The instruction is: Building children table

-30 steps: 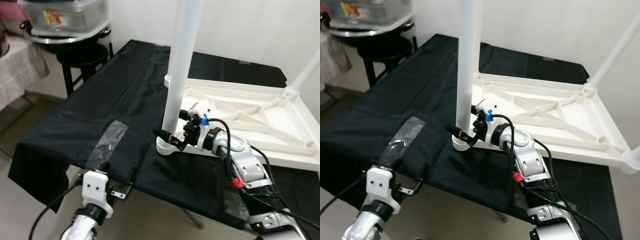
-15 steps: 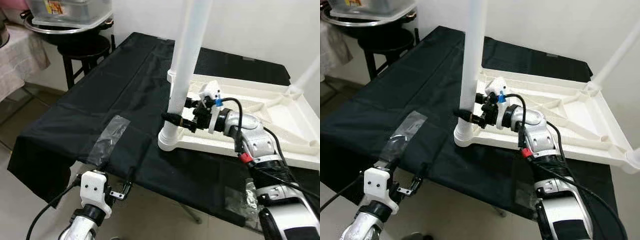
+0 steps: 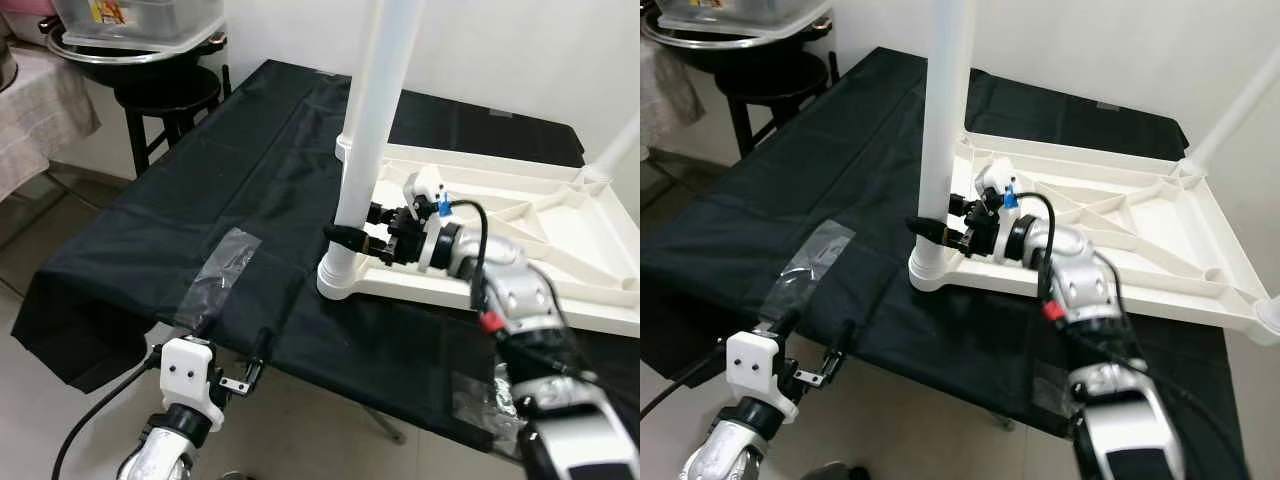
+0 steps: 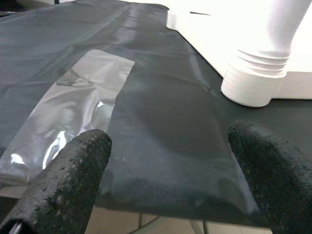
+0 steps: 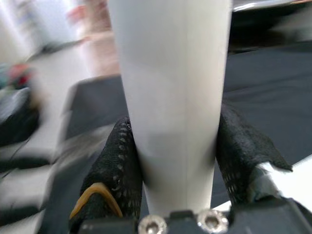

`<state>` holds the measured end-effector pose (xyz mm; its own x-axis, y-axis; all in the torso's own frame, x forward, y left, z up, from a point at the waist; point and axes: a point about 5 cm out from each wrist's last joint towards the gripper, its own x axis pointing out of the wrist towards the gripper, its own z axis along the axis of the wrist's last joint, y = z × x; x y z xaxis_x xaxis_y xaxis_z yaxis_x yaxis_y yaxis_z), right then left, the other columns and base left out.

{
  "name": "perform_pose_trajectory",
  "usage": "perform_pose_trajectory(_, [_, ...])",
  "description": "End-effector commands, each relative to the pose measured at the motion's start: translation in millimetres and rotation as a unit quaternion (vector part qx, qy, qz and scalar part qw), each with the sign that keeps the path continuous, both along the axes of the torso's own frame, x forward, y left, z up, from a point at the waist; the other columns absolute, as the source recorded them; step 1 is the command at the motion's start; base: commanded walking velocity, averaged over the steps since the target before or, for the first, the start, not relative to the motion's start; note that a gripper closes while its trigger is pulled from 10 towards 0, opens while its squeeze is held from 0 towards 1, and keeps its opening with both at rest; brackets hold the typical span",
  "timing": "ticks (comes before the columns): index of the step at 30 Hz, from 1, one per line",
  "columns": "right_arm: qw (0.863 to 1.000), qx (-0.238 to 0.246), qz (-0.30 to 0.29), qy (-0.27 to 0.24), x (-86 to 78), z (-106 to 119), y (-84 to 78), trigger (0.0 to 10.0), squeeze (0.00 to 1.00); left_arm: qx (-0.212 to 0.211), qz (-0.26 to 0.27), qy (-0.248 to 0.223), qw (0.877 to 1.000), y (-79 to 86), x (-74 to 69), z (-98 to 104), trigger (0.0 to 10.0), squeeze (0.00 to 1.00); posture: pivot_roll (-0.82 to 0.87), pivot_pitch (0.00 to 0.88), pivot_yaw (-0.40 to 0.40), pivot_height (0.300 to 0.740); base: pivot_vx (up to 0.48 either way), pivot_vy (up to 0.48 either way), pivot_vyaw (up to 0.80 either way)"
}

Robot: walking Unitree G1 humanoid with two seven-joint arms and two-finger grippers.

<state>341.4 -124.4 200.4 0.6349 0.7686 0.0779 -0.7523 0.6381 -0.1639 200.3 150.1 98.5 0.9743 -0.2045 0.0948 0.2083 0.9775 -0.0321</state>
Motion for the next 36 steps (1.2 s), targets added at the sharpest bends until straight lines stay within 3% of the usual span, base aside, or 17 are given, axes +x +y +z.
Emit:
perform_pose_trajectory(1, [0.963, 0.011, -0.269, 0.026, -16.5, -44.0, 0.5, 0.0, 0.0, -0.003, 0.0, 0.015, 1.0, -0.9, 0.3, -8.0, 10.0, 0.0, 0.08, 0.102, -0.122, 0.74, 0.0, 0.0, 0.0])
perform_pose_trajectory(2, [0.963, 0.011, -0.269, 0.026, -16.5, -44.0, 0.5, 0.0, 0.0, -0.003, 0.0, 0.015, 1.0, -0.9, 0.3, -8.0, 10.0, 0.0, 0.08, 0.102, -0.122, 0.74, 0.0, 0.0, 0.0])
perform_pose_trajectory(3, [0.957, -0.002, -0.286, 0.051, -33.2, -65.9, 21.6, 0.0, 0.0, -0.002, 0.003, 0.013, 1.0, 0.2, 3.0, -8.1, 10.0, 0.0, 0.07, 0.098, -0.101, 0.74, 0.0, 0.0, 0.0])
perform_pose_trajectory(4, [0.957, -0.002, -0.286, 0.051, -33.2, -65.9, 21.6, 0.0, 0.0, -0.002, 0.003, 0.013, 1.0, 0.2, 3.0, -8.1, 10.0, 0.0, 0.07, 0.098, -0.101, 0.74, 0.0, 0.0, 0.0])
perform_pose_trajectory(5, [0.958, -0.012, -0.277, 0.067, -44.5, -77.9, 37.4, 0.0, 0.0, -0.001, 0.004, 0.012, 1.0, 1.1, 5.1, -8.3, 10.0, 0.0, 0.06, 0.098, -0.095, 0.74, 0.0, 0.0, 0.0])
perform_pose_trajectory(6, [0.962, -0.02, -0.264, 0.07, -44.0, -79.9, 43.3, 0.0, 0.0, 0.0, 0.006, 0.012, 1.0, 1.2, 8.1, -8.4, 10.0, 0.0, 0.01, 0.086, -0.096, 0.74, 0.0, 0.0, 0.0])
perform_pose_trajectory(8, [0.962, -0.02, -0.264, 0.07, -44.0, -79.9, 43.3, 0.0, 0.0, 0.0, 0.006, 0.012, 1.0, 1.2, 8.1, -8.4, 10.0, 0.0, 0.01, 0.086, -0.096, 0.74, 0.0, 0.0, 0.0])
perform_pose_trajectory(13, [0.96, -0.022, -0.276, 0.039, -25.4, -62.9, 33.4, 0.0, 0.0, -0.002, 0.001, 0.012, 1.0, 0.6, 14.7, -10.2, 10.0, 0.0, -0.02, 0.057, -0.085, 0.74, 0.0, 0.0, 0.0])
perform_pose_trajectory(20, [0.959, -0.023, -0.279, 0.039, -24.4, -61.5, 32.6, 0.0, 0.0, -0.002, 0.002, 0.012, 1.0, 0.4, 17.1, -10.7, 10.0, 0.0, -0.02, 0.054, -0.079, 0.74, 0.0, 0.0, 0.0])
perform_pose_trajectory(21, [0.963, -0.018, -0.266, 0.037, -24.9, -59.2, 35.6, 10.0, 0.0, -0.002, 0.002, 0.012, 1.0, 0.6, 17.4, -10.5, 10.0, 0.0, -0.02, 0.057, -0.07, 0.74, 0.0, 0.0, 0.0])
perform_pose_trajectory(22, [0.971, -0.005, -0.236, 0.025, -25.4, -50.8, 39.6, 10.0, 1.0, -0.001, 0.001, 0.012, 1.0, 1.4, 17.2, -10.3, 10.0, 0.0, -0.01, 0.065, -0.062, 0.74, 0.0, 0.0, 0.0])
perform_pose_trajectory(24, [0.971, -0.005, -0.236, 0.025, -25.4, -50.8, 39.6, 10.0, 1.0, -0.001, 0.001, 0.012, 1.0, 1.4, 17.2, -10.3, 10.0, 0.0, -0.01, 0.065, -0.062, 0.74, 0.0, 0.0, 0.0])
perform_pose_trajectory(25, [0.979, 0.005, -0.201, 0.013, -25.3, -42.8, 40.9, 10.0, 1.0, -0.001, 0.001, 0.013, 1.0, 2.0, 16.9, -10.0, 10.0, 0.0, 0.0, 0.066, -0.058, 0.74, 0.0, 0.0, 0.0])
perform_pose_trajectory(28, [0.986, 0.014, -0.166, 0.008, -24.5, -37.0, 39.5, 10.0, 1.0, -0.001, 0.0, 0.013, 1.0, 2.3, 16.2, -9.7, 10.0, 0.0, 0.01, 0.073, -0.056, 0.74, 0.0, 0.0, 0.0])
perform_pose_trajectory(30, [0.993, -0.005, -0.114, -0.006, -19.9, -29.2, 26.9, 10.0, 1.0, -0.001, 0.0, 0.012, 1.0, 2.4, 14.3, -9.1, 10.0, 0.0, 0.03, 0.087, -0.058, 0.74, 0.0, 0.0, 0.0])
perform_pose_trajectory(36, [0.997, -0.035, -0.068, -0.022, -5.9, -15.0, 9.9, 10.0, 1.0, -0.001, 0.002, 0.011, 1.0, 3.0, 10.9, -8.5, 10.0, 0.0, 0.05, 0.107, -0.063, 0.74, 0.0, 0.0, 0.0])
